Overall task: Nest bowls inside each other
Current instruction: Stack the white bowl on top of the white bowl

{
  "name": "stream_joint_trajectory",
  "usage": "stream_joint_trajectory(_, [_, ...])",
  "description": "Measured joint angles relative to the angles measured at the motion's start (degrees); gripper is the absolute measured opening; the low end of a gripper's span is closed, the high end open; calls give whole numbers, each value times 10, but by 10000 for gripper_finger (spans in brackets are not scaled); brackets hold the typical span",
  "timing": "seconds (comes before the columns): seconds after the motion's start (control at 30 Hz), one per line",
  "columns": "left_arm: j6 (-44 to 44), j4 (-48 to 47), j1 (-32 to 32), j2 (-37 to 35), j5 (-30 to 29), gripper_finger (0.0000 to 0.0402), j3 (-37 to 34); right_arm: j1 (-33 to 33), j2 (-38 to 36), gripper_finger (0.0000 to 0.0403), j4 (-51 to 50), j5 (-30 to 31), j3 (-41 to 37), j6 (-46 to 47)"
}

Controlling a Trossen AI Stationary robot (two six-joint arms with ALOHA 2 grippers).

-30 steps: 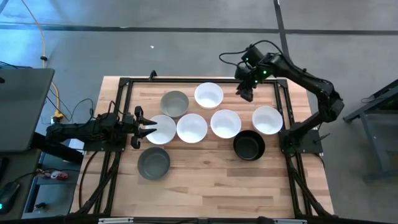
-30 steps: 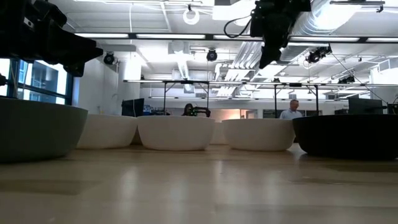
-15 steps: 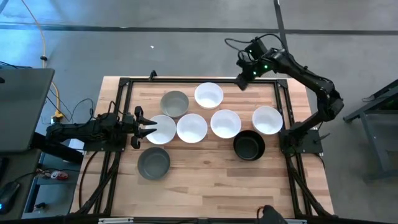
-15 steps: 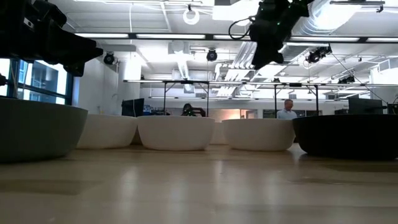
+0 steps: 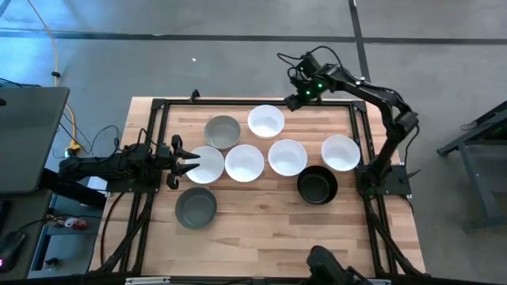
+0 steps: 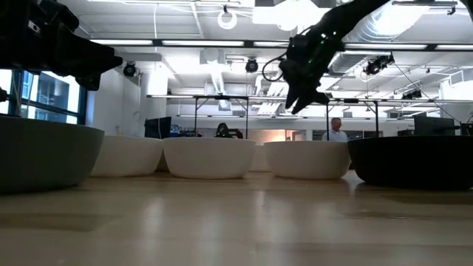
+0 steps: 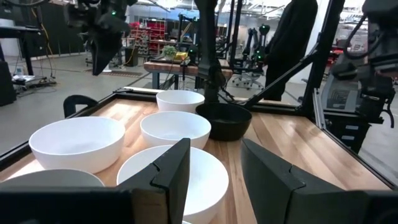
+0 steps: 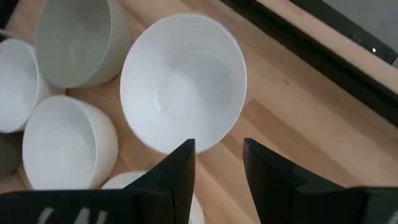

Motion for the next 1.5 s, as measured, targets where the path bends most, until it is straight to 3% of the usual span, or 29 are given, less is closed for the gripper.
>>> stream_joint_trajectory(0.2, [0,0,0,0,0,129,0,0,19,125,41,7,0,46])
stream_joint_trajectory(0.33, [0,0,0,0,0,129,0,7,34,125,17,61,26,47])
stream_joint_trajectory(0.53, [0,0,0,0,0,129,0,41,82,125,-72,113,130,13])
stream_joint_trajectory(0.77, [0,-1,0,0,0,129,0,78,166,125,-200,107,278,-77])
stream_joint_trajectory(1.0, [0,-2,0,0,0,129,0,85,232,125,-251,124,375,-70])
stream_joint_trajectory(1.17, [0,-2,0,0,0,129,0,71,267,125,-280,201,400,-54])
stream_joint_trajectory(1.5, [0,-2,0,0,0,129,0,49,295,125,-258,169,401,-45])
